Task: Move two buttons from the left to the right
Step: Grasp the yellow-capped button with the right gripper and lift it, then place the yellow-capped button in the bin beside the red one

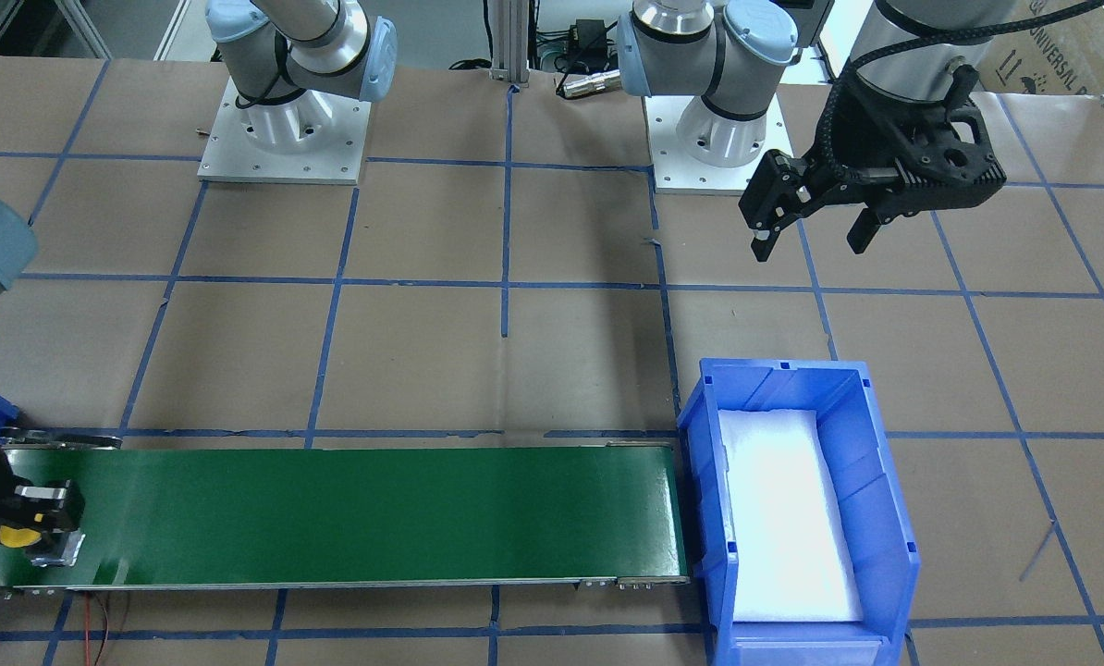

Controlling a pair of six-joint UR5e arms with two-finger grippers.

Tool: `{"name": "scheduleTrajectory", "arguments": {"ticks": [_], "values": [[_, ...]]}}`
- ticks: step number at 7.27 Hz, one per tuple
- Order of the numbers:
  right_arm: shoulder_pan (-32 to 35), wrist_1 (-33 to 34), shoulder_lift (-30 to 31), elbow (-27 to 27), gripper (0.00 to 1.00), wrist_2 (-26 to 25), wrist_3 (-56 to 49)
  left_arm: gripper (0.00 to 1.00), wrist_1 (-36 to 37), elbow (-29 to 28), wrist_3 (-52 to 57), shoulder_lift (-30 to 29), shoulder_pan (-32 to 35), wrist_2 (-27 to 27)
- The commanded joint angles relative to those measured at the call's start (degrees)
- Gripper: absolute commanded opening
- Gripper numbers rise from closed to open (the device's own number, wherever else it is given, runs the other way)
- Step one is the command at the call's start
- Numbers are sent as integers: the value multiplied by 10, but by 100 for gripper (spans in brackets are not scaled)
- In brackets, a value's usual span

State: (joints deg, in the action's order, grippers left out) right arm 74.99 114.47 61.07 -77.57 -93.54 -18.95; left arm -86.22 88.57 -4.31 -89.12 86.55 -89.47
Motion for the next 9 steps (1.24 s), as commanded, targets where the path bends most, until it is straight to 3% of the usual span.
{"name": "scheduleTrajectory", "arguments": {"ticks": [1, 4, 5, 7, 9], "values": [[-85, -3, 6, 20, 27, -5, -40, 100, 0, 0, 0, 0, -1, 0], [-179, -3, 4, 39, 27, 1, -127, 100, 0, 0, 0, 0, -1, 0], [-209, -2, -3, 34, 27, 44, -155, 100, 0, 0, 0, 0, -1, 0], [-214, 8, -28, 20, 27, 58, -182, 100, 0, -1, 0, 0, -1, 0], [-229, 63, -49, -19, 27, 59, -217, 100, 0, -1, 0, 0, -1, 0]]}}
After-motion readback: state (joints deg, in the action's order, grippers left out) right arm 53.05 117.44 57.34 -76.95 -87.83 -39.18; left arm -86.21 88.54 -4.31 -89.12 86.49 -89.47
